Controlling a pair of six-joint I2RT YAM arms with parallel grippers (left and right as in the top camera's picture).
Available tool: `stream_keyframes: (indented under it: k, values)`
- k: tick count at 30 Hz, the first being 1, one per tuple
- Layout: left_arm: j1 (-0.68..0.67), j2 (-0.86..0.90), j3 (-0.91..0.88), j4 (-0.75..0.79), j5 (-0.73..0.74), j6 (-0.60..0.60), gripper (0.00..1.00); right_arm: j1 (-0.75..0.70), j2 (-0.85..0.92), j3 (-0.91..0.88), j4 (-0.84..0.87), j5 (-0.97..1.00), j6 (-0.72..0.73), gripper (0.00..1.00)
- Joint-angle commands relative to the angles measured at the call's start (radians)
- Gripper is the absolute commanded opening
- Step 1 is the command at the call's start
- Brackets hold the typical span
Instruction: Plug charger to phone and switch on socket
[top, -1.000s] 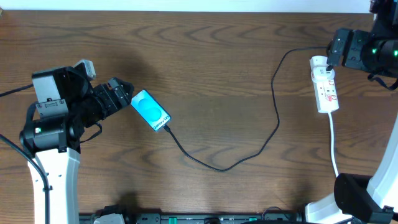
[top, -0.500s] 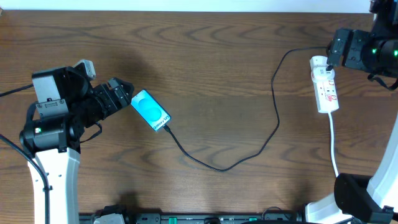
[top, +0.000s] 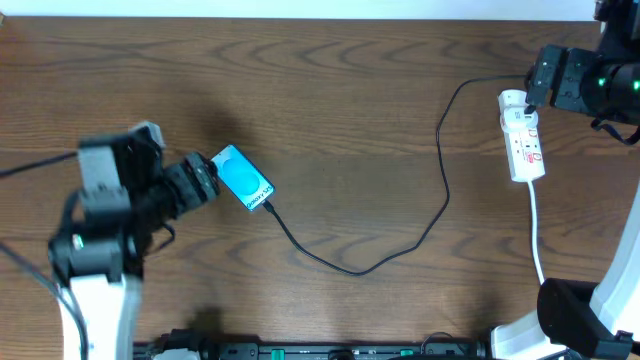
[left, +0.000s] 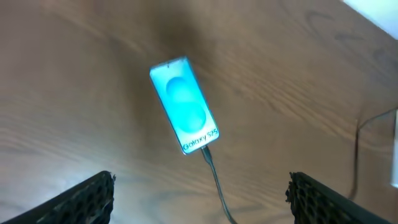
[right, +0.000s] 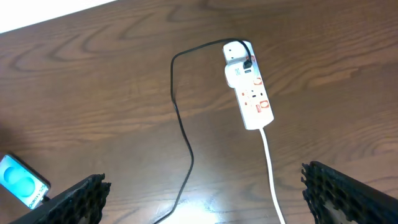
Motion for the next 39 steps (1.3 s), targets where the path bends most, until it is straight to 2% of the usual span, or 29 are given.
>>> stream_keyframes:
  k: [1, 8, 13, 17, 20, 26, 30, 39]
  values:
    - [-0.079, -0.144, -0.092, 0.077, -0.172, 0.003, 0.89, 0.006, 0.002, 0.006, -0.003, 0.014, 0.017, 0.99]
    - [-0.13, -0.48, -0.371, 0.417, -0.238, 0.003, 0.89, 0.006, 0.002, 0.006, -0.003, 0.014, 0.017, 0.99]
    - [-0.113, -0.687, -0.614, 0.761, -0.246, 0.003, 0.89, 0.006, 0.002, 0.006, -0.003, 0.014, 0.017, 0.99]
    - [-0.087, -0.796, -0.785, 0.996, -0.246, 0.004, 0.89, 0.006, 0.002, 0.006, -0.003, 0.014, 0.017, 0.99]
    - [-0.067, -0.866, -0.896, 1.113, -0.272, 0.003, 0.89, 0.006, 0.002, 0.006, -0.003, 0.014, 0.017, 0.99]
    - [-0.031, -0.991, -1.015, 1.148, -0.29, 0.006, 0.89, 0.006, 0.002, 0.006, -0.003, 0.014, 0.017, 0.99]
    - [-0.026, -1.001, -1.037, 1.137, -0.29, 0.007, 0.89, 0.006, 0.002, 0.006, -0.003, 0.014, 0.017, 0.99]
    - [-0.026, -1.002, -1.051, 0.933, -0.289, 0.006, 0.89, 0.006, 0.002, 0.006, -0.003, 0.014, 0.017, 0.99]
